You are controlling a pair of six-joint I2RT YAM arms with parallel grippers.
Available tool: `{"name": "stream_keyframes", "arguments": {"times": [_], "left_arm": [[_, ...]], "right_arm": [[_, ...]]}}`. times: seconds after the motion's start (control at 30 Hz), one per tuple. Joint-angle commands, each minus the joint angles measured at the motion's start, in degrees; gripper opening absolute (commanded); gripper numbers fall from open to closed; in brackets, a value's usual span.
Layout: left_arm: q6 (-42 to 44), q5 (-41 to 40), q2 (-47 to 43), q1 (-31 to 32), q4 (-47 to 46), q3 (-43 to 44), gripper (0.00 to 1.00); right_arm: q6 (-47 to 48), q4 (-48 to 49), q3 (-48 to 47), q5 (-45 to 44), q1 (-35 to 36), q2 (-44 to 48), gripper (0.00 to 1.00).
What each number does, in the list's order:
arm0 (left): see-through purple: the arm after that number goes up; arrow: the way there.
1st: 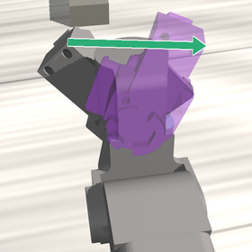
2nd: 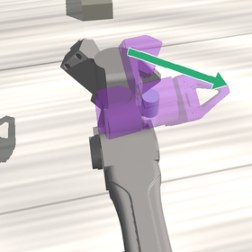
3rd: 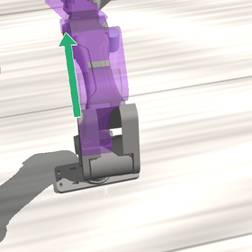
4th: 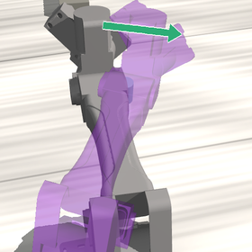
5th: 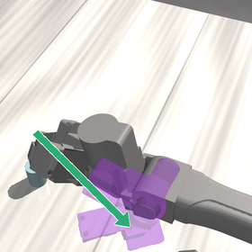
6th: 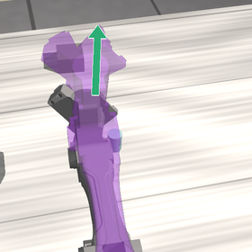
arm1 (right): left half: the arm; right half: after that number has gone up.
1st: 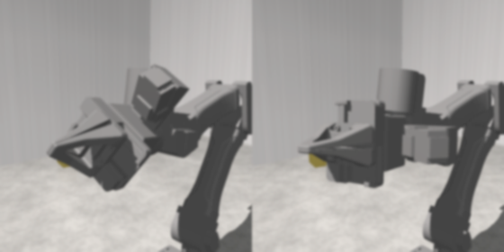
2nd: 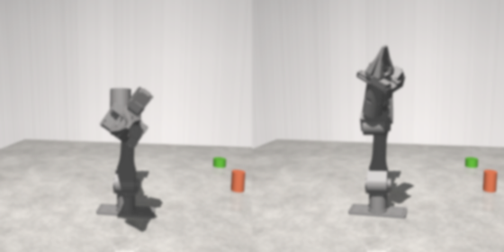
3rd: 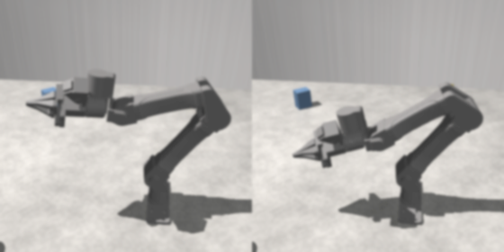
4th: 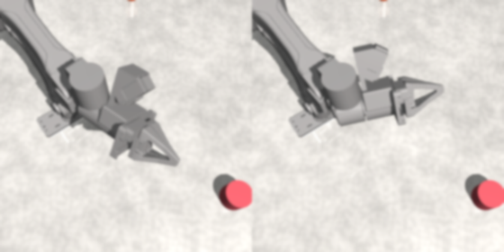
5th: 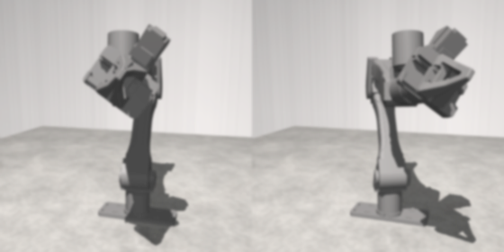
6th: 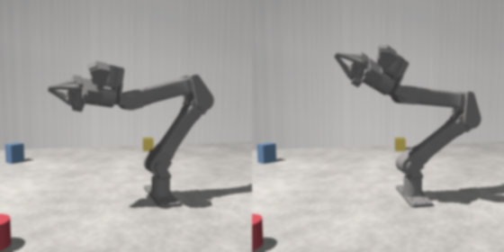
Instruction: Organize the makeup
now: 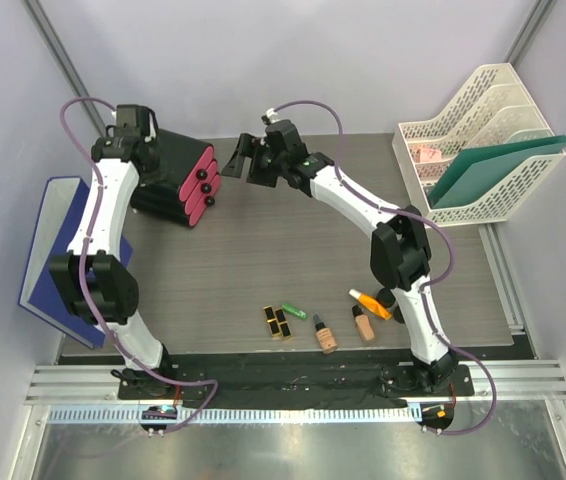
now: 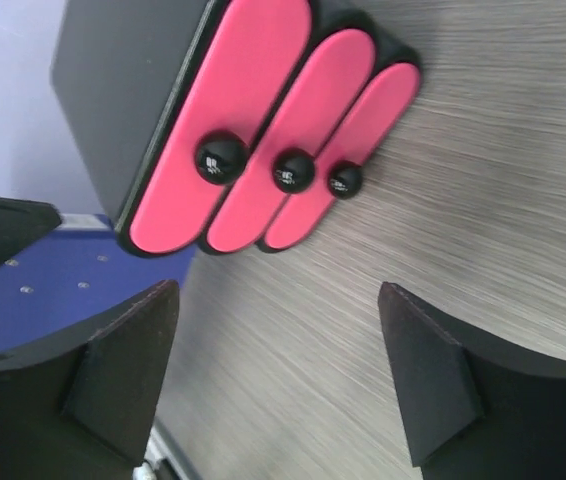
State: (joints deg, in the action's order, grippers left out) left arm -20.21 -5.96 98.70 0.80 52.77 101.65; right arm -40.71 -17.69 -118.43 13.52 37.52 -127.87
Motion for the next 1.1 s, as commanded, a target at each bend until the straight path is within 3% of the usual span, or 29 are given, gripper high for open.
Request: {"name": "stream_keyframes", "arguments": {"times": [0.0,0.4,0.77,1.07], "left_arm": [[-2.4,1.4,1.6,-0.6,-0.6,3.6,0.00],[-4.0,1.9,6.2,-2.1,0.3,4.8,0.00],[-3.4,1.6,6.7,-2.8,1.0,4.7,0.00],[-2.7,1.8,7.1,-3.0,1.5,4.7,0.00]], "right_arm": [[-8.2,7.5,-4.1,6.2,0.4,-3.1,0.81],[-25.2,25.7,-10.0,14.4,0.5,-13.3,0.59],[-32.2,29.9,-16.0,15.4,1.4,-20.7,0.59],[-34.9,30.2,-17.5,14.0,1.5,-23.6,0.47]]}}
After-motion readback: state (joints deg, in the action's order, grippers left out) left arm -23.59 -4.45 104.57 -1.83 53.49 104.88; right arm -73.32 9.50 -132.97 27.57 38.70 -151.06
